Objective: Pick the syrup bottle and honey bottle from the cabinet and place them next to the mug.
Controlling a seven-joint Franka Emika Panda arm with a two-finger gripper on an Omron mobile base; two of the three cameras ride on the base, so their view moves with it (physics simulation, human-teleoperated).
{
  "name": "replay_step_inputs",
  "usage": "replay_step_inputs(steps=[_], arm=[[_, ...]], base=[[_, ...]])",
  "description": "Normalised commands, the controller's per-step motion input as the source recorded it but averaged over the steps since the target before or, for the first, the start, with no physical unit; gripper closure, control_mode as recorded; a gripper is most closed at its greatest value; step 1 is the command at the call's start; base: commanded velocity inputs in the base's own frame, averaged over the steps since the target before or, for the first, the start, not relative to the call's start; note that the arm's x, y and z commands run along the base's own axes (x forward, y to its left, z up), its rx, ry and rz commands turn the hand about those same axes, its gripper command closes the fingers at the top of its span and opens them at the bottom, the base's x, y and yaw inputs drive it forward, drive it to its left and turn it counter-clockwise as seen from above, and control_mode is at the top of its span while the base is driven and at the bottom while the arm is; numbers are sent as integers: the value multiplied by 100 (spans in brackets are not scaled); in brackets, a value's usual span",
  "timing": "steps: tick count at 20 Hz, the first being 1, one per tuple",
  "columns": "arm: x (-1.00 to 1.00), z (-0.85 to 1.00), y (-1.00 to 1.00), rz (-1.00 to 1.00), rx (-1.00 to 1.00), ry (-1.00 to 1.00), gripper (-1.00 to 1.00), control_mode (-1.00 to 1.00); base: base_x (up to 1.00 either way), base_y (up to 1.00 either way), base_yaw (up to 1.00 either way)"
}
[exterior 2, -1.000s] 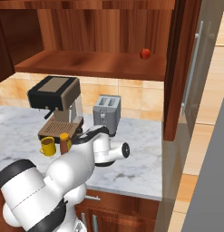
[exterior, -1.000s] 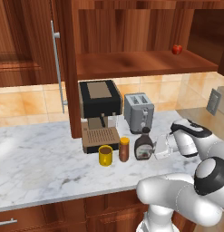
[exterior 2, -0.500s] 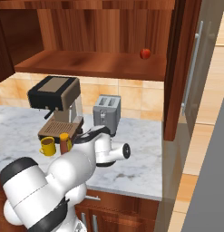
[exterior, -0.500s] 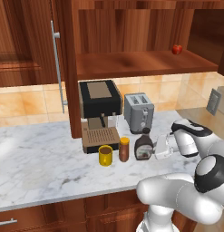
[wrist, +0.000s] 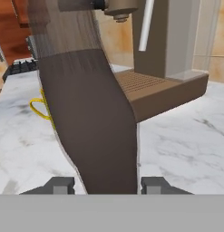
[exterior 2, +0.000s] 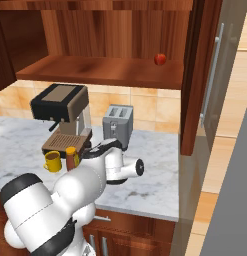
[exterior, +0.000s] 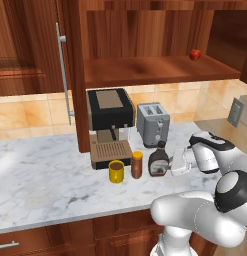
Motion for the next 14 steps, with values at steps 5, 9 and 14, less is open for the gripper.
replay_step_inputs(steps=[5, 9, 14], arm=[[0, 0, 0, 0, 0, 0, -100, -100], [0, 0, 0, 0, 0, 0, -100, -100], [0, 3, 0, 0, 0, 0, -100, -100]], base=[[0, 0, 0], [0, 0, 0], [0, 0, 0]])
